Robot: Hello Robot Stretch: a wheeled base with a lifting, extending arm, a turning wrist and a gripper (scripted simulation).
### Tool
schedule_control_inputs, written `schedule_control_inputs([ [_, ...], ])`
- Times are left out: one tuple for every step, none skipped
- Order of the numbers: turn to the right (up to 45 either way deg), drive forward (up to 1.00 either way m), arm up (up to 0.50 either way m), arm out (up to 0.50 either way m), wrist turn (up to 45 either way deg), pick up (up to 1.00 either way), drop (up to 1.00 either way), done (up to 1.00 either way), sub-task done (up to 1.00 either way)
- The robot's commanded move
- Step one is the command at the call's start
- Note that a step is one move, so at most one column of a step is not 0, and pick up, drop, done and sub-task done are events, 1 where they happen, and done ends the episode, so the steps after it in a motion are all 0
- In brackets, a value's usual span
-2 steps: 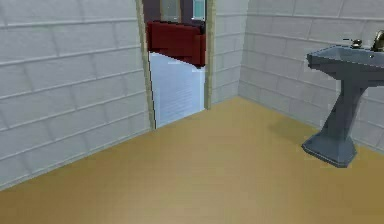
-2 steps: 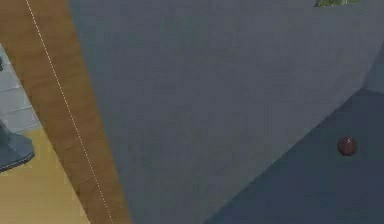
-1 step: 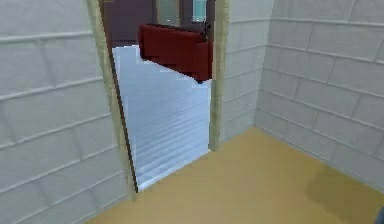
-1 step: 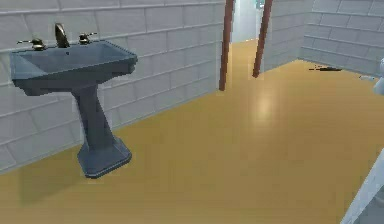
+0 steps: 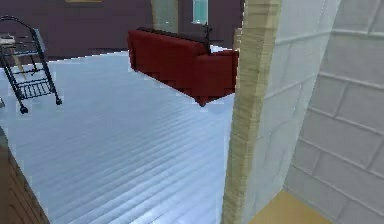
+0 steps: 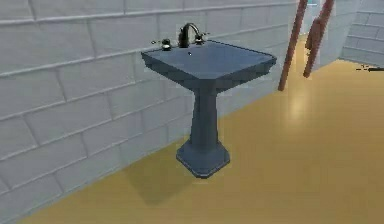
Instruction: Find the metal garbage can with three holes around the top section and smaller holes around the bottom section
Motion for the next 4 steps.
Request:
schedule_control_inputs([
  [3.0,0.00,0.00,0.00,0.0,0.00,0.00,0.00,0.00],
  [0.0,0.30,0.00,0.00,0.0,0.00,0.00,0.00,0.00],
  [-42.0,0.00,0.00,0.00,0.0,0.00,0.00,0.00,0.00],
  [0.0,1.00,0.00,0.00,0.0,0.00,0.00,0.00,0.00],
])
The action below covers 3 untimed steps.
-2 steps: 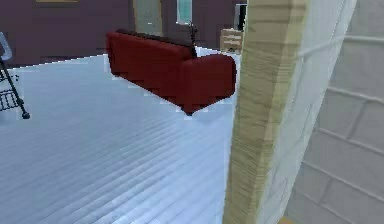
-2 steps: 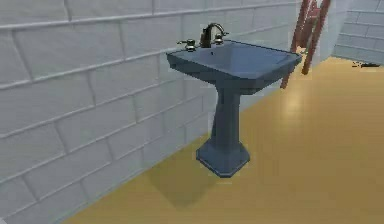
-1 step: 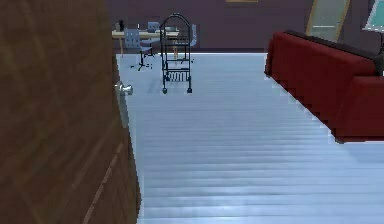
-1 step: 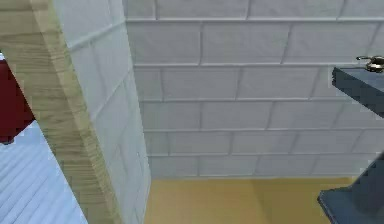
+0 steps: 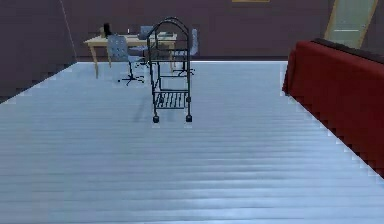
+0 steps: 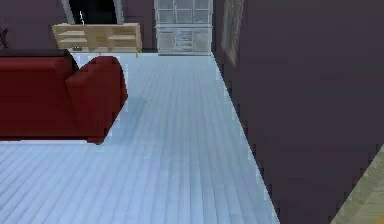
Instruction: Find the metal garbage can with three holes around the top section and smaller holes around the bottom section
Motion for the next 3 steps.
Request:
schedule_control_inputs([
  [0.0,0.25,0.00,0.00,0.0,0.00,0.00,0.00,0.00],
  [-42.0,0.00,0.00,0.00,0.0,0.00,0.00,0.00,0.00],
  [0.0,0.45,0.00,0.00,0.0,0.00,0.00,0.00,0.00],
])
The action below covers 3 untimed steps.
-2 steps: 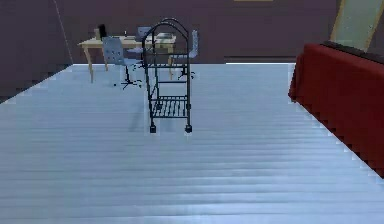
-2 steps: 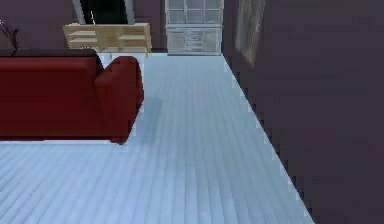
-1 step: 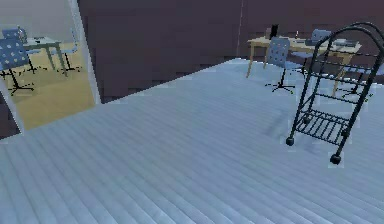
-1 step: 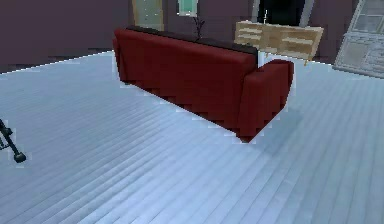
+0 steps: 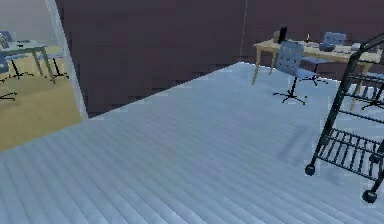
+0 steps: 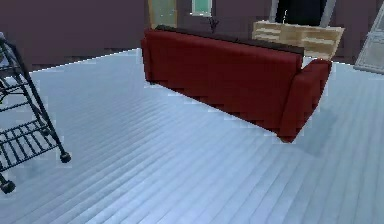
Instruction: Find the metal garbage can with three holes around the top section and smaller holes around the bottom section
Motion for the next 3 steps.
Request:
schedule_control_inputs([
  [-33.0,0.00,0.00,0.00,0.0,0.00,0.00,0.00,0.00],
  [0.0,1.00,0.00,0.00,0.0,0.00,0.00,0.00,0.00],
  [0.0,1.00,0.00,0.00,0.0,0.00,0.00,0.00,0.00],
])
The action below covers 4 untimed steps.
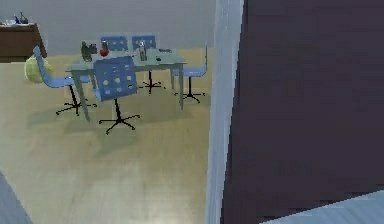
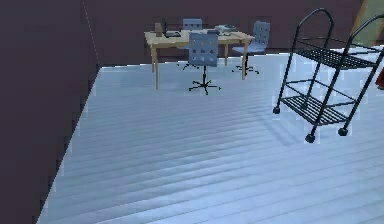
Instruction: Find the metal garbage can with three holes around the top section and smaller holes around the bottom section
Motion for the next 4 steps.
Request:
schedule_control_inputs([
  [-3.0,0.00,0.00,0.00,0.0,0.00,0.00,0.00,0.00],
  [-18.0,0.00,0.00,0.00,0.0,0.00,0.00,0.00,0.00],
  [0.0,1.00,0.00,0.00,0.0,0.00,0.00,0.00,0.00],
  [-33.0,0.00,0.00,0.00,0.0,0.00,0.00,0.00,0.00],
])
